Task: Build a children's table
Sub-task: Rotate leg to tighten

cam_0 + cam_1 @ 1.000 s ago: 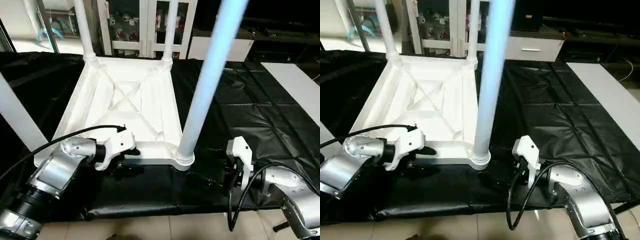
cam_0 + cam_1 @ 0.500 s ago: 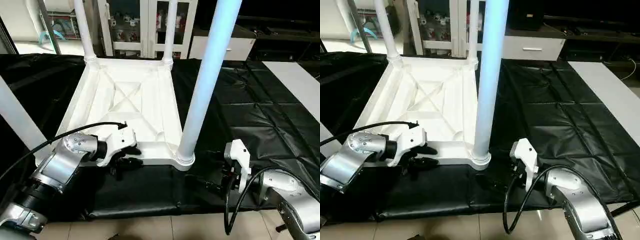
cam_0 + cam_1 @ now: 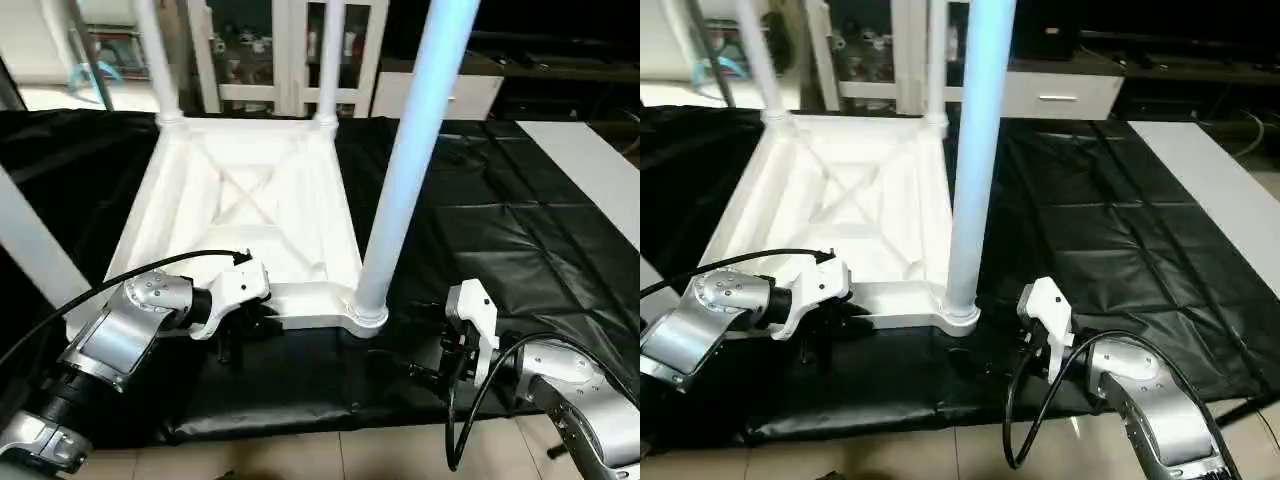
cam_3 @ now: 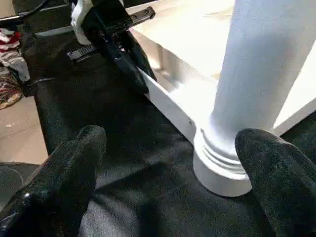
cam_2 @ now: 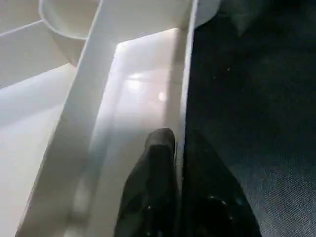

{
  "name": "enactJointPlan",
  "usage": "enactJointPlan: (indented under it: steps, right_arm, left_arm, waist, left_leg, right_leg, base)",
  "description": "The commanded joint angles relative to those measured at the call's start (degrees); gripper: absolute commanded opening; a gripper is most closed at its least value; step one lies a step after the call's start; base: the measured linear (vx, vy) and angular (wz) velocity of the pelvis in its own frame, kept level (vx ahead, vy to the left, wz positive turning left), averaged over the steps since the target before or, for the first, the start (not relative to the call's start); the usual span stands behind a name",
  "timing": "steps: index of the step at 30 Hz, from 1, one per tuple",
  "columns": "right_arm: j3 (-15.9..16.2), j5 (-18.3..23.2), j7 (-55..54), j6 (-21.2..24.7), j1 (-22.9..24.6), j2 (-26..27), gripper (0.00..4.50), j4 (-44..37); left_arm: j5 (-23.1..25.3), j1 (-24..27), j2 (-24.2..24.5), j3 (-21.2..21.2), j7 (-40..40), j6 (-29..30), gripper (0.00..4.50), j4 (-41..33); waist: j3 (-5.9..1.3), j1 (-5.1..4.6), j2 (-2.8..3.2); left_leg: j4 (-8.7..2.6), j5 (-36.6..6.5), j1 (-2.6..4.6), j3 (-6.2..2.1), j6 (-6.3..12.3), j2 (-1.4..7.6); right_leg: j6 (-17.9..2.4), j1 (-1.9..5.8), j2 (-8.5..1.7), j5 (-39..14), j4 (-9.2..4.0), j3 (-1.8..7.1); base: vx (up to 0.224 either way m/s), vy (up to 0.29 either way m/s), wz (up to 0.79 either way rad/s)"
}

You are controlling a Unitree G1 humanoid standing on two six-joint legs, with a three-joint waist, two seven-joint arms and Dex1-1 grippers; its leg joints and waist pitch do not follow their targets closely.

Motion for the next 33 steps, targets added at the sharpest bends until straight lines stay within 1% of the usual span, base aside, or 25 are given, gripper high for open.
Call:
enactJointPlan:
  steps: [1, 3, 6, 7, 11, 14, 15, 16, 18, 19, 21, 22, 23, 24, 25, 26, 27, 28, 29, 30, 31, 32, 33]
  right_arm:
    - [-0.31, 0.25, 0.05, 0.48, -0.29, -0.54, 4.5, -0.42]
    - [-0.3, 0.2, 0.14, 0.39, -0.17, -0.66, 4.5, -0.36]
    - [-0.47, 0.03, 0.09, 0.08, -0.16, -0.74, 4.5, 0.17]
    - [-0.6, 0.06, -0.06, 0.08, -0.26, -0.62, 4.5, 0.35]
    - [-0.49, -0.04, -0.12, -0.03, -0.17, -0.59, 4.5, 0.26]
    - [-0.59, 0.19, -0.15, 0.01, 0.23, -0.5, 4.5, -0.05]
    - [-0.62, 0.26, -0.19, 0.03, 0.32, -0.45, 4.5, -0.09]
    - [-0.74, 0.35, -0.36, 0.01, 0.38, -0.31, 4.5, -0.07]
    - [-0.81, 0.41, -0.58, -0.06, 0.52, -0.07, 4.5, 0.06]
    - [-0.79, 0.37, -0.69, -0.26, 0.72, 0.13, 4.5, 0.33]
    - [-0.76, 0.39, -0.94, -0.44, 1.05, 0.48, 4.5, 0.47]
    - [-0.77, 0.4, -1.0, -0.53, 1.14, 0.57, 4.5, 0.52]
    - [-1.02, 0.76, -1.43, -0.27, 1.3, 0.89, 4.5, -0.03]
    - [-1.17, 0.99, -1.69, -0.1, 1.39, 1.08, 4.5, -0.39]
    - [-2.02, 2.28, -2.4, 0.88, 1.83, 1.5, 4.5, -2.05]
    - [-2.11, 2.42, -2.41, 0.96, 1.9, 1.49, 4.5, -2.22]
    - [-2.69, 3.3, -2.47, 1.41, 2.35, 1.45, 4.5, -3.23]
    - [-2.93, 3.62, -2.52, 1.57, 2.54, 1.43, 4.5, -3.59]
    - [-3.16, 3.92, -2.54, 1.64, 2.77, 1.39, 4.5, -3.88]
    - [-3.45, 4.12, -2.65, 1.69, 3.15, 1.27, 4.5, -4.39]
    - [-4.11, 4.68, -3.17, 1.77, 3.7, 1.59, 4.5, -5.34]
    - [-5.01, 5.6, -4.33, 2.11, 4.01, 2.46, 4.5, -6.36]
    - [-5.09, 5.7, -4.47, 2.16, 4.02, 2.56, 4.5, -6.45]
  left_arm:
    - [0.36, -0.3, 0.18, 1.48, 1.54, -0.54, 0.11, 0.6]
    - [0.16, -0.36, -0.15, 1.32, 1.28, -1.46, 0.03, 0.57]
    - [0.1, -0.05, -0.8, 0.14, -0.12, -5.52, 0.03, 0.59]
    - [0.62, -0.29, -1.07, -1.01, -0.9, -7.1, 0.03, 0.93]
    - [0.93, -0.82, -1.14, -1.72, -1.7, -7.66, 0.03, 1.31]
    - [0.96, -1.06, -0.75, -1.13, -1.24, -7.52, 0.03, 1.0]
    - [0.54, -1.05, -0.83, -0.49, -0.97, -7.25, 0.3, 0.87]
    - [-1.1, -0.9, -0.82, 0.57, -2.18, -6.89, 0.3, 0.49]
    - [-2.48, -0.6, -0.35, 1.66, -3.35, -6.75, 0.3, -0.28]
    - [-3.15, -0.26, 0.25, 2.26, -4.03, -6.75, 0.66, -1.23]
    - [-4.37, 0.28, 0.89, 3.35, -4.63, -6.63, 0.69, -2.84]
    - [-4.79, 0.44, 0.96, 3.62, -4.81, -6.46, 0.76, -3.31]
    - [-5.78, 0.72, 0.87, 4.65, -4.53, -6.61, 0.9, -4.17]
    - [-6.36, 0.89, 0.81, 5.26, -4.36, -6.72, 1.05, -4.66]
    - [-9.88, 1.88, 0.51, 8.04, -4.04, -4.41, 1.12, -8.15]
    - [-10.31, 2.02, 0.45, 8.33, -4.0, -4.0, 1.16, -8.63]
    - [-12.92, 2.97, 0.1, 9.99, -3.72, -1.62, 1.23, -11.62]
    - [-13.89, 3.41, 0.0, 10.59, -3.58, -0.79, 1.23, -12.88]
    - [-14.92, 3.93, -0.08, 11.13, -3.39, -0.03, 1.48, -14.2]
    - [-15.89, 4.73, -0.55, 12.16, -1.85, 1.65, 1.55, -16.19]
    - [-15.98, 6.06, -1.46, 13.43, 1.44, 3.21, 1.63, -18.85]
    - [-14.96, 6.95, -3.74, 15.15, 6.6, 2.99, 1.63, -20.16]
    - [-14.86, 7.02, -3.99, 15.31, 7.1, 2.9, 1.74, -20.22]
  waist:
    - [-3.19, 0.41, -0.02]
    - [-3.22, 0.31, -0.02]
    - [-3.19, 0.32, -0.06]
    - [-3.21, 0.36, -0.03]
    - [-3.22, 0.56, 0.25]
    - [-3.25, 0.76, 0.25]
    - [-3.24, 0.78, 0.25]
    - [-3.24, 0.83, 0.26]
    - [-3.29, 0.95, 0.33]
    - [-3.37, 1.04, 0.57]
    - [-3.4, 0.92, 0.5]
    - [-3.39, 0.97, 0.44]
    - [-3.28, 0.89, 0.26]
    - [-3.24, 0.93, 0.35]
    - [-3.17, 0.91, 0.3]
    - [-3.05, 1.01, 0.05]
    - [-3.01, 0.98, -0.01]
    - [-2.96, 1.06, 0.13]
    - [-2.94, 0.96, 0.09]
    - [-2.9, 0.96, 0.19]
    - [-2.9, 0.97, 0.41]
    - [-2.9, 0.86, 0.46]
    - [-2.91, 0.85, 0.36]
  left_leg:
    - [-4.52, -12.6, -0.35, -0.35, 1.11, 1.2]
    - [-4.44, -12.21, -0.32, -0.3, 1.41, 1.17]
    - [-4.41, -11.73, -0.27, -0.23, 1.7, 1.19]
    - [-4.37, -11.65, -0.2, -0.18, 1.77, 1.21]
    - [-4.42, -11.96, -0.08, -0.17, 1.47, 1.27]
    - [-4.41, -12.04, -0.03, -0.15, 1.3, 1.3]
    - [-4.42, -12.11, -0.04, -0.16, 1.26, 1.3]
    - [-4.44, -12.18, -0.03, -0.16, 1.26, 1.29]
    - [-4.39, -11.88, -0.04, -0.17, 1.18, 1.26]
    - [-4.37, -11.56, -0.05, -0.2, 1.11, 1.21]
    - [-4.34, -11.38, -0.06, -0.16, 1.1, 1.2]
    - [-4.4, -11.59, 0.04, -0.14, 1.11, 1.33]
    - [-4.44, -11.94, -0.03, -0.13, 1.13, 1.33]
    - [-4.42, -12.18, 0.0, -0.12, 1.1, 1.31]
    - [-4.48, -12.9, 0.07, -0.06, 0.97, 1.35]
    - [-4.54, -13.47, -0.03, -0.09, 0.82, 1.39]
    - [-4.61, -13.97, 0.07, -0.03, 0.73, 1.4]
    - [-4.63, -14.62, 0.11, -0.11, 0.55, 1.55]
    - [-4.64, -14.7, 0.06, -0.11, 0.62, 1.43]
    - [-4.66, -14.77, 0.05, -0.11, 0.61, 1.36]
    - [-4.64, -14.97, 0.06, -0.14, 0.49, 1.35]
    - [-4.67, -15.05, -0.14, -0.2, 0.4, 1.5]
    - [-4.62, -15.16, -0.16, -0.2, 0.42, 1.58]
  right_leg:
    - [-9.37, 2.8, -2.92, -14.78, -4.27, 2.44]
    - [-9.37, 2.76, -2.91, -14.75, -4.31, 2.46]
    - [-9.48, 2.68, -2.88, -14.51, -4.35, 2.48]
    - [-9.57, 2.63, -2.86, -14.21, -4.35, 2.5]
    - [-9.84, 2.6, -2.84, -13.58, -4.24, 2.52]
    - [-10.26, 2.63, -2.84, -12.61, -4.11, 2.52]
    - [-10.29, 2.65, -2.85, -12.61, -4.09, 2.51]
    - [-10.29, 2.66, -2.87, -12.73, -4.13, 2.51]
    - [-10.4, 2.69, -2.88, -12.29, -4.02, 2.52]
    - [-10.64, 2.73, -2.91, -11.53, -3.93, 2.5]
    - [-11.28, 2.71, -2.74, -9.72, -3.76, 2.46]
    - [-11.8, 2.69, -2.78, -9.12, -3.72, 2.46]
    - [-12.0, 2.75, -2.71, -9.28, -3.7, 2.43]
    - [-12.0, 2.73, -2.77, -9.71, -3.66, 2.44]
    - [-11.84, 2.67, -2.82, -11.03, -3.8, 2.48]
    - [-11.4, 2.72, -2.95, -12.94, -3.86, 2.52]
    - [-11.11, 2.66, -2.9, -14.15, -3.97, 2.5]
    - [-10.67, 2.58, -3.04, -15.65, -4.06, 2.56]
    - [-10.2, 2.5, -2.84, -16.29, -4.21, 2.52]
    - [-9.93, 2.45, -2.75, -16.63, -4.26, 2.52]
    - [-9.58, 2.44, -2.8, -17.03, -4.35, 2.55]
    - [-9.5, 2.56, -2.78, -16.43, -4.32, 2.56]
    - [-9.41, 2.59, -2.78, -16.19, -4.41, 2.54]
  base:
    - [0.0, 0.0, 0.0]
    - [0.0, 0.0, 0.0]
    - [0.0, 0.0, 0.0]
    - [0.0, 0.0, 0.0]
    - [0.0, 0.0, 0.0]
    - [0.0, 0.0, 0.0]
    - [0.0, 0.0, 0.0]
    - [0.0, 0.0, 0.0]
    - [0.0, 0.0, 0.0]
    - [0.0, 0.0, 0.0]
    - [0.0, 0.0, 0.0]
    - [0.0, 0.0, 0.0]
    - [0.0, 0.0, 0.0]
    - [0.0, 0.0, 0.0]
    - [0.0, 0.0, 0.0]
    - [0.0, 0.0, 0.0]
    - [0.0, 0.0, 0.0]
    - [0.0, 0.0, 0.0]
    - [0.0, 0.0, 0.0]
    - [0.0, 0.0, 0.0]
    - [0.0, 0.0, 0.0]
    - [0.0, 0.0, 0.0]
    - [0.0, 0.0, 0.0]
